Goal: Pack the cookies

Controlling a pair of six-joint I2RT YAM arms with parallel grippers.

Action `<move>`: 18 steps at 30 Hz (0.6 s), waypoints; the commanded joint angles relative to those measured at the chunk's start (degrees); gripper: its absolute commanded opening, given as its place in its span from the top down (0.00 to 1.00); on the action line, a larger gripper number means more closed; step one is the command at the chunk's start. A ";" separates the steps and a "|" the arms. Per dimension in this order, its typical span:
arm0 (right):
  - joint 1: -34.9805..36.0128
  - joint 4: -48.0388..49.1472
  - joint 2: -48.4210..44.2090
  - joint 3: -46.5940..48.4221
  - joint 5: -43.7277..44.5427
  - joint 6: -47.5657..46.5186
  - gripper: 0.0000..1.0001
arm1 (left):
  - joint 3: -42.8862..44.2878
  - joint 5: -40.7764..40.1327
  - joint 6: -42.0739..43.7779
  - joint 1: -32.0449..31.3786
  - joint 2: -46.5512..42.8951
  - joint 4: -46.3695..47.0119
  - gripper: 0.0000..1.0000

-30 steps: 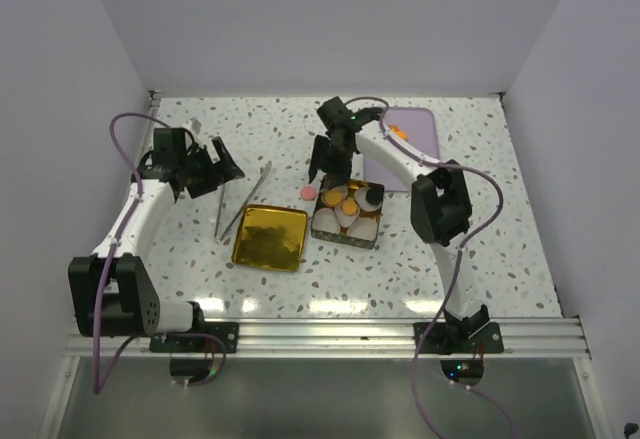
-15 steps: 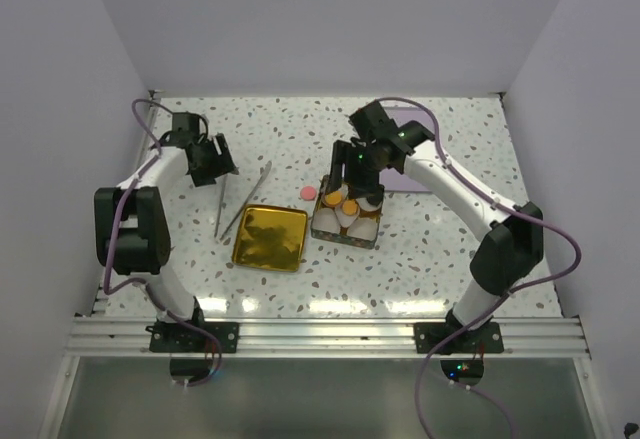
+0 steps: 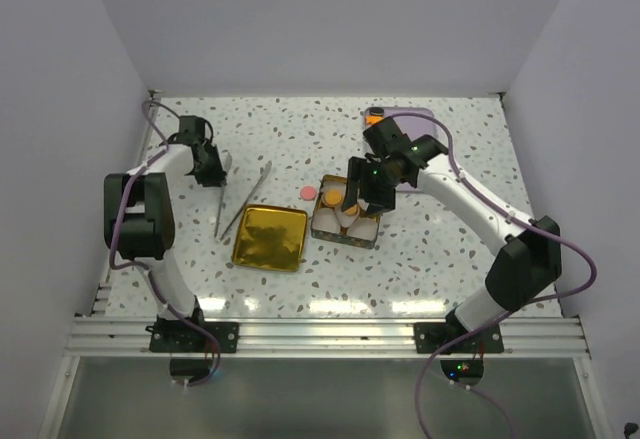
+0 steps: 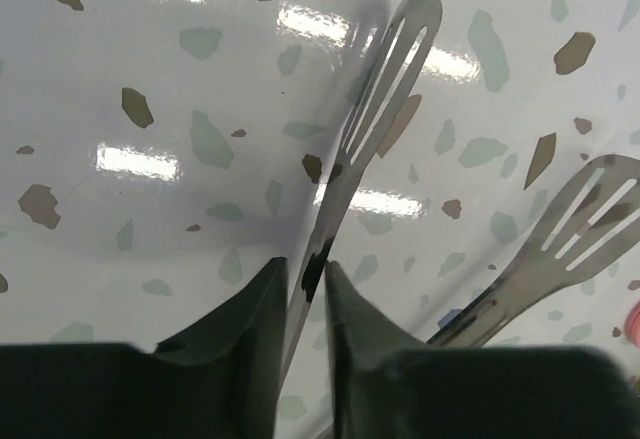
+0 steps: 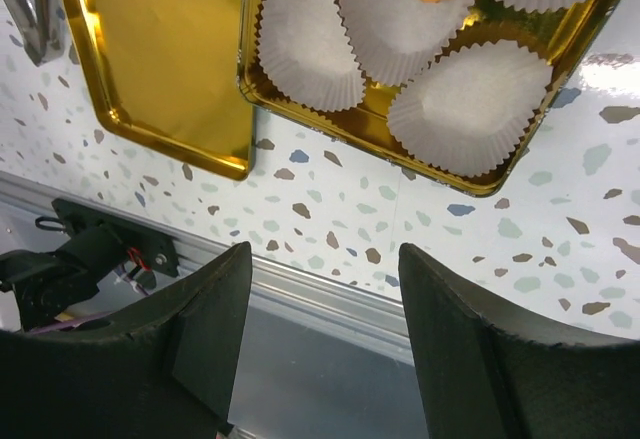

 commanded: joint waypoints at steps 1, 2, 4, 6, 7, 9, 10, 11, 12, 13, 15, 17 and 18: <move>-0.43 -2.68 -3.16 4.76 2.78 -2.35 0.36 | 1.18 -1.02 1.11 -0.27 1.10 1.58 0.78; -0.43 -3.22 -3.33 5.64 3.22 -2.62 0.36 | 1.10 -1.11 1.28 -0.27 1.10 1.76 0.82; -0.43 -3.92 -4.47 6.87 3.31 -3.23 0.36 | 0.92 -1.20 1.46 -0.27 1.19 2.20 0.91; -0.43 -3.84 -5.61 6.88 2.44 -3.93 0.35 | 1.09 -1.55 1.81 -0.27 0.84 1.76 1.00; -0.43 -3.84 -6.49 6.70 1.91 -4.20 0.35 | 1.27 -1.63 1.64 -0.27 0.49 1.24 1.00; -0.43 -4.01 -7.37 6.61 -0.01 -4.55 0.35 | 1.62 -2.60 0.94 -0.27 -1.52 -0.78 1.00; -0.43 -4.45 -8.16 6.79 -1.16 -4.55 0.35 | 1.71 -2.34 -0.02 -0.27 -3.62 -2.36 1.00; -0.43 -4.37 -8.69 6.70 -2.47 -4.12 0.35 | 2.14 -1.99 -0.64 -0.35 -4.86 -3.33 1.00; -0.51 -2.97 -9.39 6.53 -5.88 -3.68 0.34 | 2.41 -1.55 -1.34 -0.35 -6.18 -4.12 1.00; -0.43 -1.31 -11.14 6.09 -8.09 -3.06 0.34 | 2.76 -1.29 -2.22 -0.35 -9.06 -6.22 1.00; -0.43 7.79 -13.43 2.16 -13.53 0.52 0.26 | 4.42 -1.72 -3.37 -0.35 -12.33 -8.43 1.00; -0.43 17.20 -16.67 -2.07 -22.58 4.39 0.19 | 5.83 -0.59 -5.12 -0.35 -17.34 -10.81 1.00; -0.43 29.00 -17.39 -7.13 -25.48 9.89 0.11 | 6.97 0.81 -5.83 -0.35 -18.92 -11.07 1.00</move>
